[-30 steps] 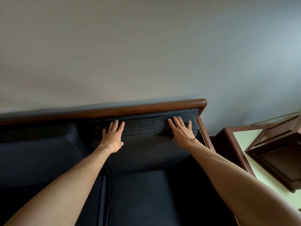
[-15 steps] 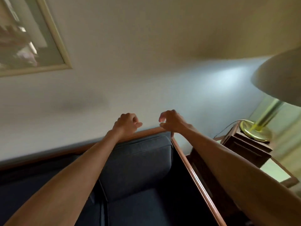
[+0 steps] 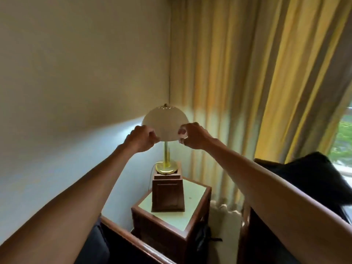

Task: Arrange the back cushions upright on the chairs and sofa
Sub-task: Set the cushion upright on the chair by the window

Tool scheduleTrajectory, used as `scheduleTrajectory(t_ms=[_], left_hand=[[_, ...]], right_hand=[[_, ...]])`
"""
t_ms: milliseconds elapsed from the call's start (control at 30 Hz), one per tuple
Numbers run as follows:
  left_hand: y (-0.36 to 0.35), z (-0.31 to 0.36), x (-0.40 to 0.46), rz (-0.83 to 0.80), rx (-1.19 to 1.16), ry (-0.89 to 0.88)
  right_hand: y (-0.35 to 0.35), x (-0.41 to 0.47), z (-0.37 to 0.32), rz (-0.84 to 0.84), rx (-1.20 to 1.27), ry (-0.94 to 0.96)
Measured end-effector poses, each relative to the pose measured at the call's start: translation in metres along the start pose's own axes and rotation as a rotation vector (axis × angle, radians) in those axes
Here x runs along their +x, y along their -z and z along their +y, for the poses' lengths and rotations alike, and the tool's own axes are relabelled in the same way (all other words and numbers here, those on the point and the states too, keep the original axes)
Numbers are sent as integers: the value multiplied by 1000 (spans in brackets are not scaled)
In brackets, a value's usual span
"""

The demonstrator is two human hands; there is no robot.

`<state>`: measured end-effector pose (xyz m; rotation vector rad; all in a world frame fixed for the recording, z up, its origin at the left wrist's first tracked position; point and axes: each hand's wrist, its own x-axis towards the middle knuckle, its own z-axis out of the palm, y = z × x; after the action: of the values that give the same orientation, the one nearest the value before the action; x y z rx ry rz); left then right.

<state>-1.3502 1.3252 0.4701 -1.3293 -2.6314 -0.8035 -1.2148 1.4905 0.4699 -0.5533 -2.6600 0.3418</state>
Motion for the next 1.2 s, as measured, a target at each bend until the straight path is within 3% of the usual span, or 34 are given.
scheduleTrajectory(t_ms=[167,533,767,1200], left_hand=[[-73,166,42,-110,-84,-253],[-245,464,83,-305,-211,-557],[-325,557,138,-360,-193,-635],[-487,645,330,-458,-157,-650]], right_hand=[[98,-72,139,74,-122,-196],[232,-219,402,158,-220,-555],[248,-234,525,163,-231,-621],[241,-134,734,158,-143,-689]])
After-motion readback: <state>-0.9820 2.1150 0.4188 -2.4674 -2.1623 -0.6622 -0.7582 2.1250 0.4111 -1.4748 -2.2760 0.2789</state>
